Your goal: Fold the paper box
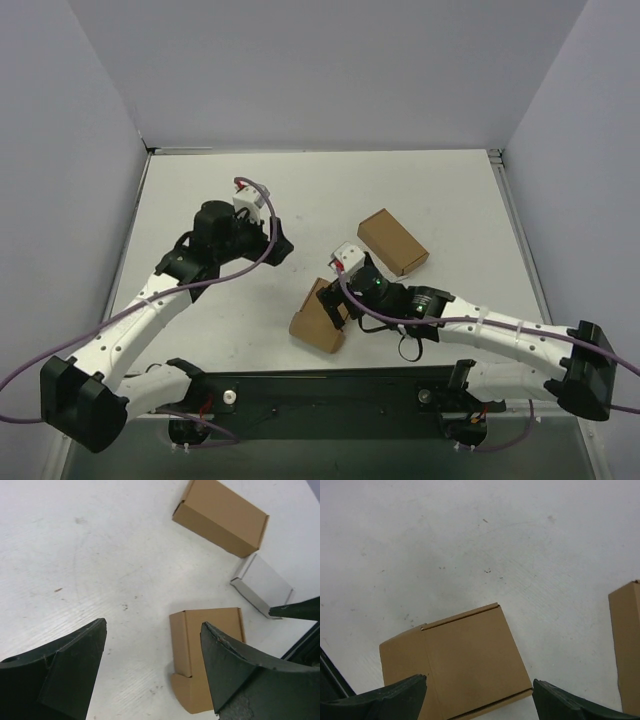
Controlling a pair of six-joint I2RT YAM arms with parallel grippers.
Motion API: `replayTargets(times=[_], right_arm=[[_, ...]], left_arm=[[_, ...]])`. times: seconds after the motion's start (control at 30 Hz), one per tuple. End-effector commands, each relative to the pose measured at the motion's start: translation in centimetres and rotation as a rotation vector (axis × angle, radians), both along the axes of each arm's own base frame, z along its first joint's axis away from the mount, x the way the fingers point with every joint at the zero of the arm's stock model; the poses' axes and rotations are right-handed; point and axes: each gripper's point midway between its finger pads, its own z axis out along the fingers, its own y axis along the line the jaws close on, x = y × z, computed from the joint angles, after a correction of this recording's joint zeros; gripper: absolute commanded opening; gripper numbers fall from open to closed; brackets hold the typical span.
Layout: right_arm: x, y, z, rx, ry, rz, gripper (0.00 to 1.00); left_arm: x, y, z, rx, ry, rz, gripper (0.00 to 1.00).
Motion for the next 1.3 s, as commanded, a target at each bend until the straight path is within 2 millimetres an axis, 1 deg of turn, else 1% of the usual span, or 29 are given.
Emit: replayTargets(times=[0.0,0.03,0.07,0.13,0.17,0.2,0.23,0.27,0.33,0.37,0.47,0.53,0.57,0.63,0.7,0.8,0.83,0.87,0.93,1.0,1.03,1.13,1.2,1.23,1.27], right_arm=[[-0.5,1.0,-1.8,-0.279,-0.04,0.217,0.9],[-0.4,1.2,-2.0,-0.302,-0.045,0.23,0.9],[-0.8,1.6,-2.4,-0.333,-0.047,0.257,0.9],[-0.9,2.3,-3.5,-0.4,-0.043,0.297,0.9],[-1.0,2.3,-4.7,-0.443,-0.03,0.312,0.9],[-1.1,2.7,-5.0,-0.464,-0.032,0.324,0.9],[-1.1,2.6,-5.5,-0.487,-0.025,0.327,0.9],[-0.8,2.2,-6.6,-0.539,-0.019,0.313,0.91],[-0.5,1.8,-7.3,-0.587,-0.022,0.299,0.91],[-0.4,1.6,-8.0,-0.617,-0.016,0.296,0.91],[0.0,1.4,-8.9,-0.664,-0.008,0.273,0.91],[0.3,1.2,-9.3,-0.692,-0.006,0.255,0.9],[0.3,1.1,-9.7,-0.712,-0.004,0.253,0.89],[0.7,1.0,-9.8,-0.733,-0.02,0.231,0.88],[1.1,0.8,-9.8,-0.748,-0.037,0.215,0.82],[1.5,0.8,-9.3,-0.742,-0.068,0.193,0.69],[1.7,0.9,-8.9,-0.73,-0.08,0.187,0.61],[1.7,0.9,-8.8,-0.728,-0.086,0.186,0.58],[1.6,1.3,-8.0,-0.688,-0.099,0.196,0.5],[1.5,1.5,-7.7,-0.663,-0.101,0.207,0.47],[1.2,1.8,-7.3,-0.638,-0.097,0.216,0.44],[0.6,2.3,-6.4,-0.578,-0.084,0.238,0.39],[0.2,2.3,-6.1,-0.548,-0.072,0.253,0.37],[0.2,2.4,-5.5,-0.522,-0.072,0.253,0.35],[-0.3,2.7,-5.4,-0.496,-0.054,0.273,0.33]], left_arm=[[1.1,1.9,-1.4,0.018,0.009,-0.055,0.85],[1.4,2.2,-1.5,-0.005,0.022,-0.044,0.85],[1.8,2.9,-1.8,-0.016,0.046,-0.016,0.85],[1.9,3.1,-2.2,-0.008,0.052,-0.007,0.85],[1.9,3.2,-2.3,-0.005,0.053,-0.003,0.85],[1.9,3.2,-2.5,-0.005,0.058,0.0,0.85],[1.8,3.2,-2.7,-0.004,0.063,-0.001,0.85],[1.7,3.3,-2.9,-0.001,0.07,0.002,0.85],[1.8,3.3,-3.0,0.003,0.077,0.004,0.85],[1.9,3.3,-3.2,0.005,0.083,0.006,0.85],[1.9,3.1,-3.5,0.004,0.096,0.001,0.85],[1.9,3.1,-3.5,0.002,0.096,-0.002,0.85],[1.9,3.1,-3.2,0.0,0.087,-0.003,0.85],[1.9,3.1,-3.1,0.0,0.08,-0.002,0.85],[1.8,3.1,-2.8,-0.004,0.067,-0.008,0.85],[1.5,2.6,-2.6,-0.022,0.06,-0.038,0.85],[1.6,2.6,-2.5,-0.024,0.059,-0.041,0.85],[1.6,2.6,-2.4,-0.025,0.056,-0.041,0.85],[1.5,2.6,-2.4,-0.025,0.054,-0.041,0.85],[1.5,2.5,-2.3,-0.028,0.05,-0.045,0.85],[1.4,2.4,-2.2,-0.032,0.048,-0.053,0.85],[1.2,2.1,-1.9,-0.043,0.037,-0.075,0.85],[0.7,1.5,-1.6,-0.068,0.032,-0.117,0.85],[0.6,1.3,-1.3,-0.078,0.026,-0.132,0.85],[0.3,1.0,-1.2,-0.089,0.025,-0.154,0.85]])
